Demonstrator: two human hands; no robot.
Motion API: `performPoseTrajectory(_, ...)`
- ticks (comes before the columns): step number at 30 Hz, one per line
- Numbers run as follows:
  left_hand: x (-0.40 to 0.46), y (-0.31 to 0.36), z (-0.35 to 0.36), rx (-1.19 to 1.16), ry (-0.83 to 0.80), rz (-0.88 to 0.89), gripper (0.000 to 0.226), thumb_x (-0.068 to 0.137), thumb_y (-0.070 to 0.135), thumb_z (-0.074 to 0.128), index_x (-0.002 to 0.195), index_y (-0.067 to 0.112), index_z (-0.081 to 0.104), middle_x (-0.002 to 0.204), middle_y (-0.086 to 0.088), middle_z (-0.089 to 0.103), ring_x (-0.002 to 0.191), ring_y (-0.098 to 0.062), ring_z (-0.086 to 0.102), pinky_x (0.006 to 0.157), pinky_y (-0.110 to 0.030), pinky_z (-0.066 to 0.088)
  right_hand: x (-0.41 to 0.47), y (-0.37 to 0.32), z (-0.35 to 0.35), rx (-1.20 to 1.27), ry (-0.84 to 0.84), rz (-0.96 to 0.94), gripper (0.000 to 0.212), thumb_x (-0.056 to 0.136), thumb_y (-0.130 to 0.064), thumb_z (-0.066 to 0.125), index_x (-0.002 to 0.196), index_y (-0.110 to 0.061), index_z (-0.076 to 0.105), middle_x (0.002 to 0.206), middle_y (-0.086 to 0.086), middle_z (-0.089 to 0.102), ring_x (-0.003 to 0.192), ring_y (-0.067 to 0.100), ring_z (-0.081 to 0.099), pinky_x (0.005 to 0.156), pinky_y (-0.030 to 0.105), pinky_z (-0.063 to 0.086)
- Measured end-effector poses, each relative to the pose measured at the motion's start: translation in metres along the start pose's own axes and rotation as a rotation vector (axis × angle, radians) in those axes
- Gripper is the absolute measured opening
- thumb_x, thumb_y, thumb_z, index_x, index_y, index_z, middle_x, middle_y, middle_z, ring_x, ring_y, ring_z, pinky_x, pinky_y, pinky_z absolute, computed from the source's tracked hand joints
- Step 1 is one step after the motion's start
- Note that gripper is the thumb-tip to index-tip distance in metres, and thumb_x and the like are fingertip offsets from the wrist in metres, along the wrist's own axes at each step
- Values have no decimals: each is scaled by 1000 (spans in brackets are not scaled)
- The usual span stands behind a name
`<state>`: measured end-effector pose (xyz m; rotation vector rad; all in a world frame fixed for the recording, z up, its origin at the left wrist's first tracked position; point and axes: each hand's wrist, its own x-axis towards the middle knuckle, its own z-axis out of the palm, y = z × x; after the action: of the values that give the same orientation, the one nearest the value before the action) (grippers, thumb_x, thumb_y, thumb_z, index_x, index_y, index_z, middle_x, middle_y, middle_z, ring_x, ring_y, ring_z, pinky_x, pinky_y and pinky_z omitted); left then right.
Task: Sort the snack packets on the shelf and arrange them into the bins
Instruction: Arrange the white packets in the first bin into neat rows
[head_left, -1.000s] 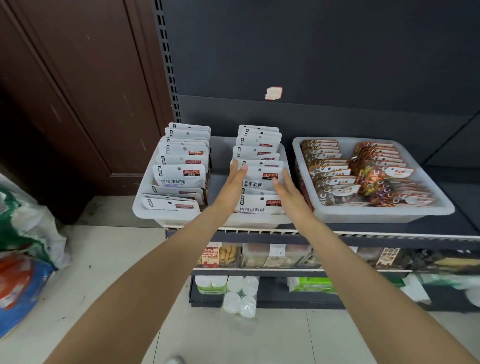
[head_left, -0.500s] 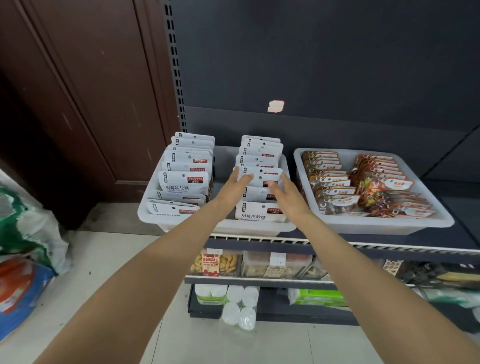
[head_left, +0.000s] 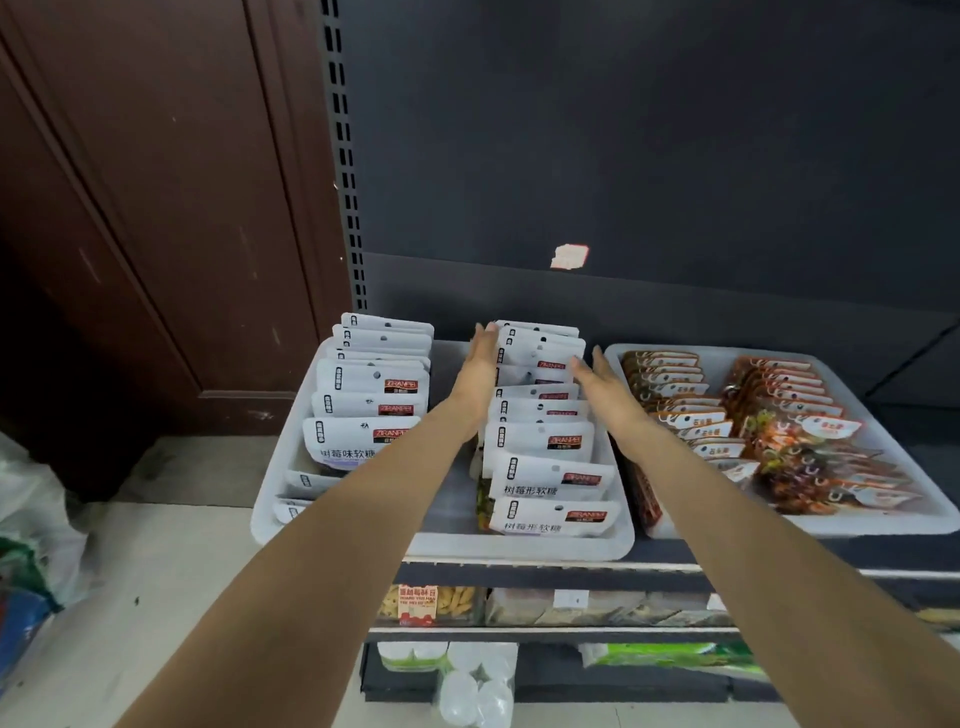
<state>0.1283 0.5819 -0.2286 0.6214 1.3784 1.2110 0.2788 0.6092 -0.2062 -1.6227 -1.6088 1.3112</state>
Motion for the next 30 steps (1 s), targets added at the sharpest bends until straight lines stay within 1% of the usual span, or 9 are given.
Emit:
performPoseTrajectory(3,9,-1,-2,-102,-49,3,81,80,75,41,146,29,34,141,-11,48,124,-31,52,98,-48,47,19,-7,5,-1,-28,17,62,100,-44,32,151,-29,0,157,3,20,141,27,26,112,37,23)
performPoseTrajectory(8,40,-22,-4,-118,-99,-19,104,55,90,54,143,37,34,145,-8,44,127,-29,48,106,-52,38,34,-10,15,-19,-86,-82,58,99,-46,35,151,-34,11,158,-4,17,143,19,21,114,35,20)
performPoseTrajectory(12,19,-7,-1,-108,-11,51,72,83,72,45,146,49,18,148,7,34,136,-19,34,112,-47,30,36,5,9,52,-96,-144,54,99,-40,41,148,-37,19,154,-6,26,140,15,28,108,28,24)
performPoseTrajectory(14,16,5,4,39,42,93,59,93,63,31,147,47,11,153,1,29,138,-23,32,114,-43,25,37,8,10,3,-92,-181,57,99,-38,40,150,-33,14,155,-4,25,140,16,28,109,27,25)
performPoseTrajectory(17,13,14,5,458,73,172,53,100,50,20,150,34,10,157,-3,23,142,-26,24,113,-38,19,41,10,10,-175,-47,-204,59,100,-38,37,151,-27,8,157,-1,20,141,18,26,111,29,23)
performPoseTrajectory(20,7,12,-5,660,100,264,51,103,37,24,151,25,14,154,-9,26,138,-30,31,110,-38,27,41,11,2,-268,-26,-233,63,100,-32,39,151,-25,3,157,1,18,141,18,25,112,31,23)
performPoseTrajectory(22,4,8,-11,712,165,284,44,103,26,30,147,21,29,140,-15,45,122,-31,50,99,-32,39,39,15,-3,-314,-21,-298,58,99,-22,44,150,-21,17,153,3,28,137,19,32,109,26,26)
performPoseTrajectory(25,-2,4,-14,854,53,304,38,102,19,34,137,15,47,135,-11,51,120,-25,51,92,-20,36,36,23,-8,-393,13,-344,40,98,-14,46,138,-10,44,141,10,41,128,22,44,99,18,29)
performPoseTrajectory(30,-11,6,-24,1001,6,407,28,99,24,43,118,12,60,124,-8,57,109,-22,56,92,-23,41,35,16,-12,-396,10,-316,33,99,-15,45,130,-8,54,130,14,49,119,25,51,99,24,35)
